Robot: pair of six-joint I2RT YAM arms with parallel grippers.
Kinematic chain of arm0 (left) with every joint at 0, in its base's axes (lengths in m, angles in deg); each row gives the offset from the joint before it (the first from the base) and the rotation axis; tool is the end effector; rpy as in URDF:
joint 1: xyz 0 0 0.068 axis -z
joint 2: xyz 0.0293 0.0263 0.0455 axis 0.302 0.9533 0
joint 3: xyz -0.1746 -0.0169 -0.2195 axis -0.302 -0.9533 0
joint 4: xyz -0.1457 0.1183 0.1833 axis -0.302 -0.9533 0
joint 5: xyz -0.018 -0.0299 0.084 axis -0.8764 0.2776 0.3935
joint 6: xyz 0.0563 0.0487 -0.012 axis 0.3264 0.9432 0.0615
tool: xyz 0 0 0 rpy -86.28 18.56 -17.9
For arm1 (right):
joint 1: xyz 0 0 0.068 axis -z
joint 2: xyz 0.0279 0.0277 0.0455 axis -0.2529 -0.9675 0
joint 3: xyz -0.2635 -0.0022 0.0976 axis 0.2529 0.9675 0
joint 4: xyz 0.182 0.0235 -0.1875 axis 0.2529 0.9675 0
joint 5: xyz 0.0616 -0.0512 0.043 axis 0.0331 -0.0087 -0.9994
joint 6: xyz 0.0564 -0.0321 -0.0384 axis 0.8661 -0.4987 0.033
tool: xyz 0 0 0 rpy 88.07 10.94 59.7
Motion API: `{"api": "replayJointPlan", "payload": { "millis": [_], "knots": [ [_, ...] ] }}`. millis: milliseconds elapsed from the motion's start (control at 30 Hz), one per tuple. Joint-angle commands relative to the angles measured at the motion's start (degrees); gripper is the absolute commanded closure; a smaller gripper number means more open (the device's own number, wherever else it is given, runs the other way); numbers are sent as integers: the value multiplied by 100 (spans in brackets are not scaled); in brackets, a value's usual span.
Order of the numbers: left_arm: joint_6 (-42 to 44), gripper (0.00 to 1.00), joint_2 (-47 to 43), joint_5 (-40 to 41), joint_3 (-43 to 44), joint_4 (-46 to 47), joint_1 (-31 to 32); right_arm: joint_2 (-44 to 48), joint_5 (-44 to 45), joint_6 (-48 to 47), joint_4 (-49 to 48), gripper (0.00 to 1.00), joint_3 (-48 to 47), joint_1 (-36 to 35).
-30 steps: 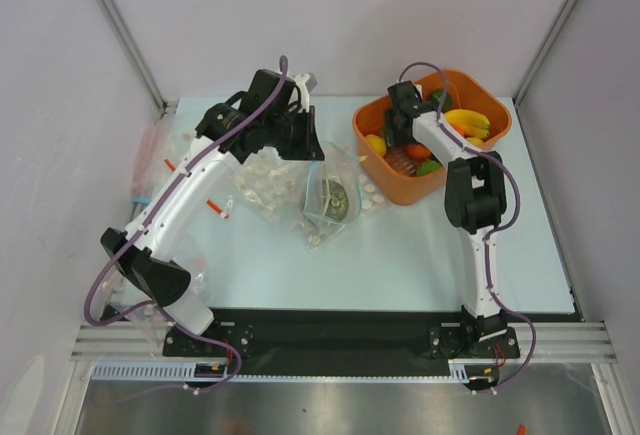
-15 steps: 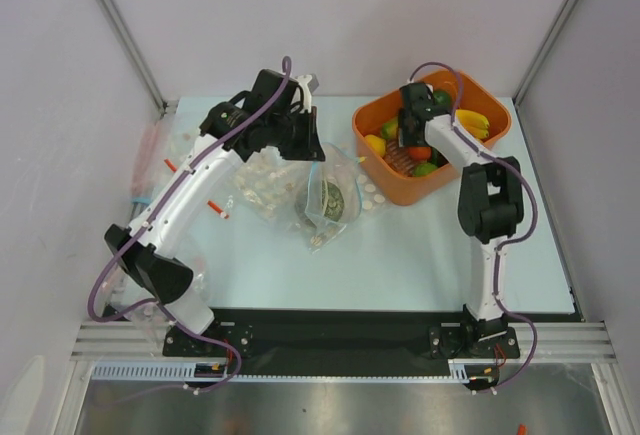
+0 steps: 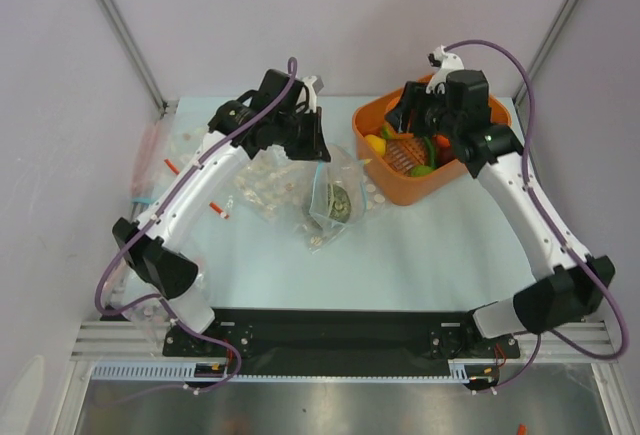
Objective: Place the food in the zip-top bag and seal the zipper
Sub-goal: Pick up the fake fruit from the bin, then place the fake fruit in the zipper food storage bag.
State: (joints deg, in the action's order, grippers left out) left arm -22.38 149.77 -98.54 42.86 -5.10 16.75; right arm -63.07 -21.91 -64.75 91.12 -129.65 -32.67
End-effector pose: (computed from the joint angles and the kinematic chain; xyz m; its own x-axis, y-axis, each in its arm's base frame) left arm 0.2986 -0.2206 0.4016 -0.8287 0.0289 -0.5590 0.3360 0.8244 -0.4554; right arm 0.3383 0.1176 0.4134 -0.4520 0.1019 -0.8862 -0.3100 0.9136 0.2631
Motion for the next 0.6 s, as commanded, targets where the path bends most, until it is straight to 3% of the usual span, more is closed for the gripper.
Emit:
{"api": "replayJointPlan", "payload": {
  "millis": [0, 167, 367, 567],
  "knots": [
    [-182, 100, 93, -203, 272, 315, -14, 801, -1153, 291, -385, 73, 478, -228],
    [-191, 100, 313, -186, 535, 237, -14, 1498, -1717, 625, -562, 72, 874, -631],
    [-252, 100, 384, -177, 738, 131, -14, 1780, -1727, 1021, -869, 74, 1340, -1186],
    [-367, 100, 366, -291, 703, 192, -14, 1789, -1728, 1750, -2045, 76, 2551, -1344]
  ]
}}
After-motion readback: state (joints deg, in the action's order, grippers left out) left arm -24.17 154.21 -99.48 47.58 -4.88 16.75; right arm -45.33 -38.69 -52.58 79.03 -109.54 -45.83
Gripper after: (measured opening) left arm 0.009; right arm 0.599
